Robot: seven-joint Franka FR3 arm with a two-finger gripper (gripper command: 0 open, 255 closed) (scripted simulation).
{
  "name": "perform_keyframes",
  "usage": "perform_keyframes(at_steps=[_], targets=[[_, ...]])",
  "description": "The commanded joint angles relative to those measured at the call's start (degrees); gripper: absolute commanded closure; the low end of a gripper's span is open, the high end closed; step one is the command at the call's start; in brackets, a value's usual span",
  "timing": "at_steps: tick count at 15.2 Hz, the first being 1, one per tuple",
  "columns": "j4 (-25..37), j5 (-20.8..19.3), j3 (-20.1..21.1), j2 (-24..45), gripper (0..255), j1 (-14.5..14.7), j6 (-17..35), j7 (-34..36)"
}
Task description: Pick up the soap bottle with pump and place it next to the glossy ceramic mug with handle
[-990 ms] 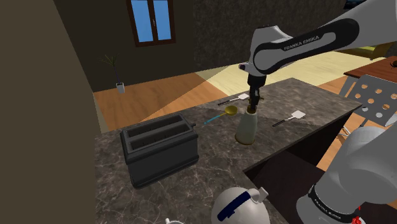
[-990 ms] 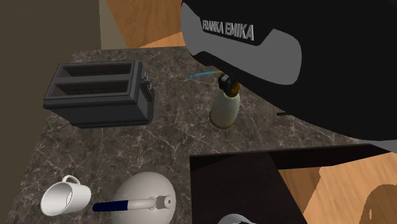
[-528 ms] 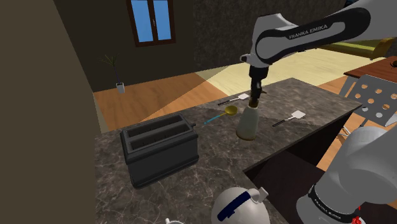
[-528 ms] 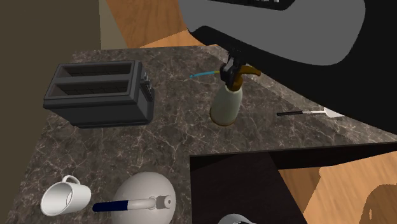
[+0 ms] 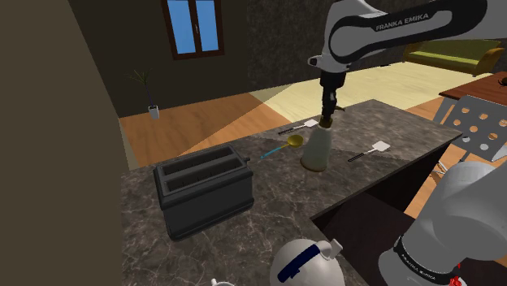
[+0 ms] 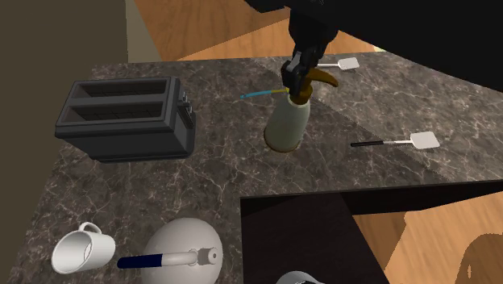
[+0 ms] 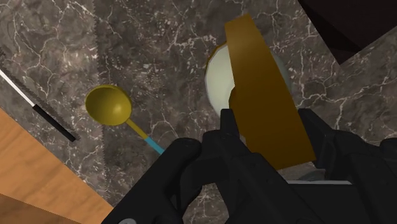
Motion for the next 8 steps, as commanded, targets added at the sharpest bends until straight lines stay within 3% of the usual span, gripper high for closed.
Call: perform_keyframes(at_steps=[1, 8], targets=[[1.43, 0.06, 0.12, -0.32, 255, 0.01, -1.73, -0.14], [6.72, 0.40, 0.54, -0.42, 255, 0.17, -7.12, -0.47]])
